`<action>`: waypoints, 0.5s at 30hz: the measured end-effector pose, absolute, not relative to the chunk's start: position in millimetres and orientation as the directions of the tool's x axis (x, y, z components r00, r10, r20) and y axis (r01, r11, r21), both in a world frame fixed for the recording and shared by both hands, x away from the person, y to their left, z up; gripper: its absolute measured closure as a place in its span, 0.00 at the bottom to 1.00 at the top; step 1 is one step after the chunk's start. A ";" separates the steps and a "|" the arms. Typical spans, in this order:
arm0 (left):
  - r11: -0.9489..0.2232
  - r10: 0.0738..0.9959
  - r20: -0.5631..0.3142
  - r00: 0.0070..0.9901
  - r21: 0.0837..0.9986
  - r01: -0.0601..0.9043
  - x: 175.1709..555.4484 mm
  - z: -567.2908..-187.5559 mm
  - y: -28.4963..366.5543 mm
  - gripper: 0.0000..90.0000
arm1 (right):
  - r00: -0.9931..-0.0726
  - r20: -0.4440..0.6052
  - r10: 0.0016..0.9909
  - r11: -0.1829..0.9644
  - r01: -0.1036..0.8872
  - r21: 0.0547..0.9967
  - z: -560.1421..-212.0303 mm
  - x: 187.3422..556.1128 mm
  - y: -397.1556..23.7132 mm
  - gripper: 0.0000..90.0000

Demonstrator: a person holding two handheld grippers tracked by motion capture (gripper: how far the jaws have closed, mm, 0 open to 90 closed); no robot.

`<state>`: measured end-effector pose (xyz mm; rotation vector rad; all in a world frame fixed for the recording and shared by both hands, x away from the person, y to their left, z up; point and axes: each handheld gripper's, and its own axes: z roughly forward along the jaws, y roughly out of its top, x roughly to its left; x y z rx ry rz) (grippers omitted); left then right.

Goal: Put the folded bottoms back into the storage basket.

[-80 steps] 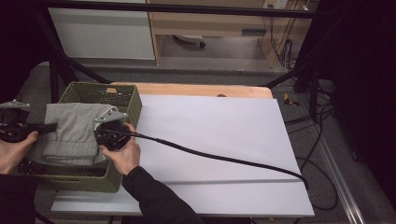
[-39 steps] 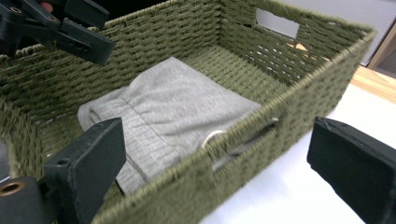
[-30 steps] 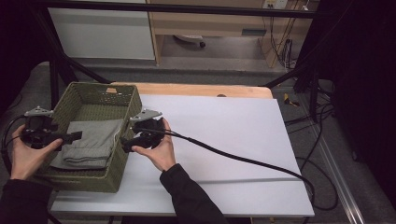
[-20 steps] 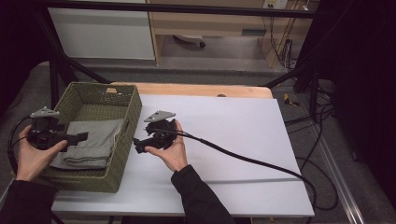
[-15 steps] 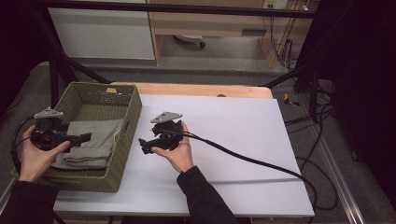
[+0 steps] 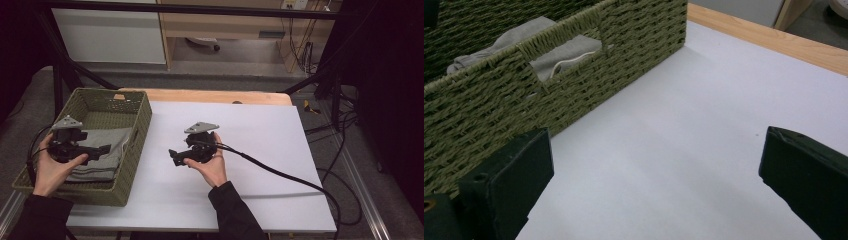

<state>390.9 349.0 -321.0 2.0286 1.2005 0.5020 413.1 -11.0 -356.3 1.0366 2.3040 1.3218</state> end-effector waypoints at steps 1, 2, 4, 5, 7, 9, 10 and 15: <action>-0.314 0.867 -0.027 0.497 0.745 0.589 390.6 -321.1 346.3 0.02 | -0.698 0.100 0.709 0.319 0.444 0.837 -356.2 412.9 -14.4 0.02; -0.317 0.864 -0.028 0.503 0.746 0.586 390.3 -321.2 343.9 0.02 | -0.696 0.099 0.711 0.318 0.444 0.838 -356.2 412.6 -17.9 0.02; -0.322 0.855 -0.032 0.517 0.749 0.580 389.3 -321.6 338.8 0.02 | -0.697 0.099 0.711 0.317 0.443 0.839 -355.9 411.9 -25.1 0.01; -0.325 0.852 -0.032 0.523 0.751 0.575 388.8 -322.0 336.2 0.02 | -0.695 0.101 0.712 0.314 0.444 0.840 -355.9 411.6 -28.8 0.01; -0.330 0.845 -0.032 0.533 0.754 0.568 387.5 -322.9 331.3 0.02 | -0.694 0.104 0.712 0.309 0.443 0.841 -356.4 411.0 -37.1 0.01; -0.332 0.836 -0.038 0.547 0.758 0.561 386.4 -324.9 326.7 0.02 | -0.691 0.110 0.715 0.303 0.447 0.842 -357.7 410.2 -45.9 0.01; -0.334 0.832 -0.042 0.554 0.758 0.560 385.8 -326.3 324.4 0.02 | -0.694 0.112 0.711 0.304 0.448 0.841 -358.9 409.9 -50.6 0.01; -0.349 0.814 -0.046 0.579 0.759 0.550 385.0 -335.3 313.6 0.02 | -0.700 0.130 0.703 0.298 0.455 0.839 -366.7 407.2 -74.1 0.01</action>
